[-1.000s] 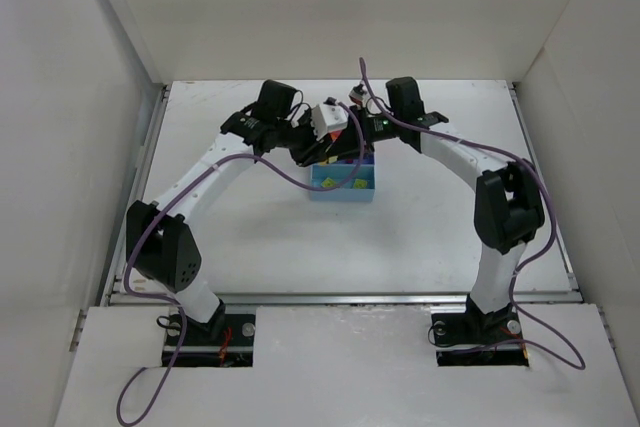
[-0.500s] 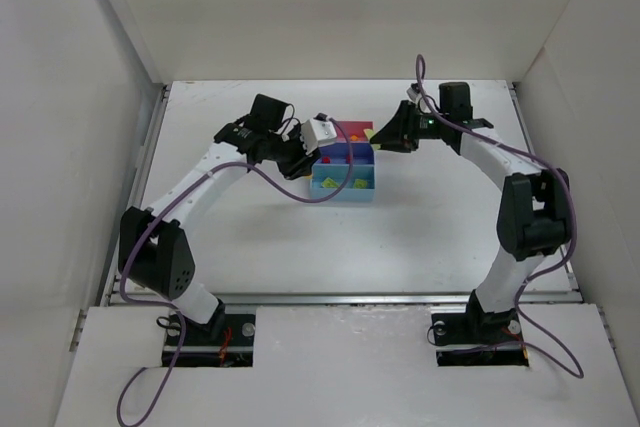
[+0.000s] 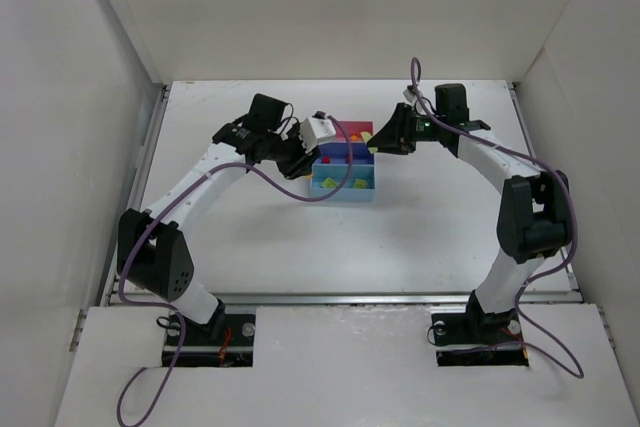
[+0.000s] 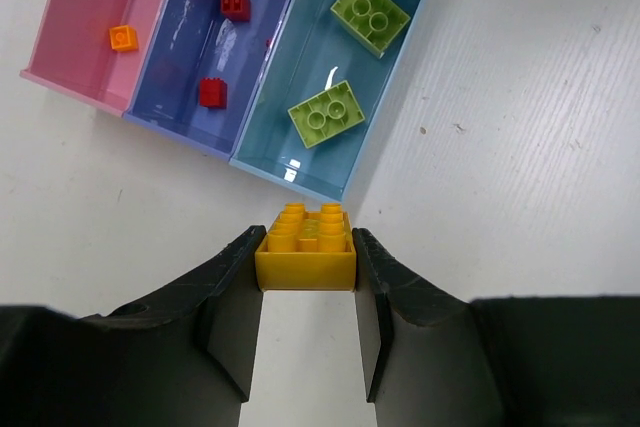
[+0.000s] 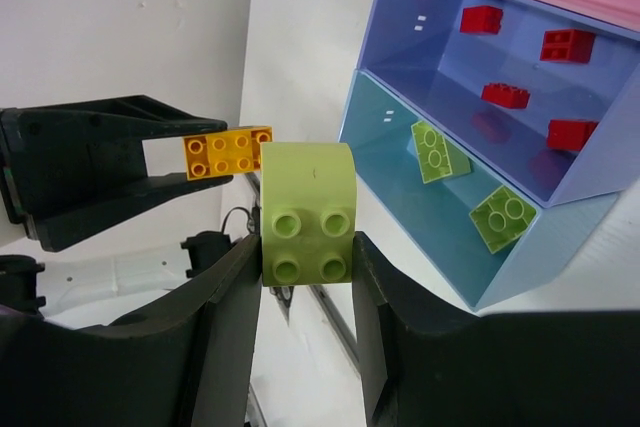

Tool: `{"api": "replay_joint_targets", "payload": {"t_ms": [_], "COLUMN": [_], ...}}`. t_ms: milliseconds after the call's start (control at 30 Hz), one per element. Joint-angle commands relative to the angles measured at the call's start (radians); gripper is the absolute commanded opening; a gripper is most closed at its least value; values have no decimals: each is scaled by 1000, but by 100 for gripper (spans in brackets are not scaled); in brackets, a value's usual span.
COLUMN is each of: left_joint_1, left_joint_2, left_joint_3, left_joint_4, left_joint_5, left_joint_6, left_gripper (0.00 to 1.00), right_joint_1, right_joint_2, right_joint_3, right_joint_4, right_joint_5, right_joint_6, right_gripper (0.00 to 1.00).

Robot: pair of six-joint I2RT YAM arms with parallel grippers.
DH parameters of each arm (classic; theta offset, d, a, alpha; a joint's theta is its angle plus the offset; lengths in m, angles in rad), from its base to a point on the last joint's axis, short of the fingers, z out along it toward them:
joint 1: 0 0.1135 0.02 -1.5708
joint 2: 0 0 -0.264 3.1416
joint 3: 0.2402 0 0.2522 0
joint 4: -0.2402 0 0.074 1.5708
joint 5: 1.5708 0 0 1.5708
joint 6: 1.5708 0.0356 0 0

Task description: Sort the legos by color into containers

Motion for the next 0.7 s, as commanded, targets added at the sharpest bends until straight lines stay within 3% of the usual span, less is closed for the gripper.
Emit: {"api": "replay_joint_targets", "payload": {"t_ms": [0, 200, 433, 567, 667], "left_joint_1": [5, 5, 5, 5, 5], "left_joint_2": [-43, -33, -33, -33, -33], "left_joint_3": [25, 35, 35, 35, 35], "left_joint_4": [7, 17, 17, 17, 26], "left_joint_5": [10, 10, 10, 10, 1], "left_joint_6": [-15, -35, -35, -44, -44], "left_gripper": [0, 0, 0, 0, 0], "right_joint_1": [4, 4, 4, 4, 33], "right_joint_2": [-48, -48, -48, -97, -163], "right_joint_3": [-10, -10, 50, 87, 118], "right_joint_4": [24, 24, -95, -222, -306], "right_joint_5": [14, 14, 84, 224, 477], "right_joint_6": [-21, -30, -122, -195, -267], "right_gripper": [0, 0, 0, 0, 0]}}
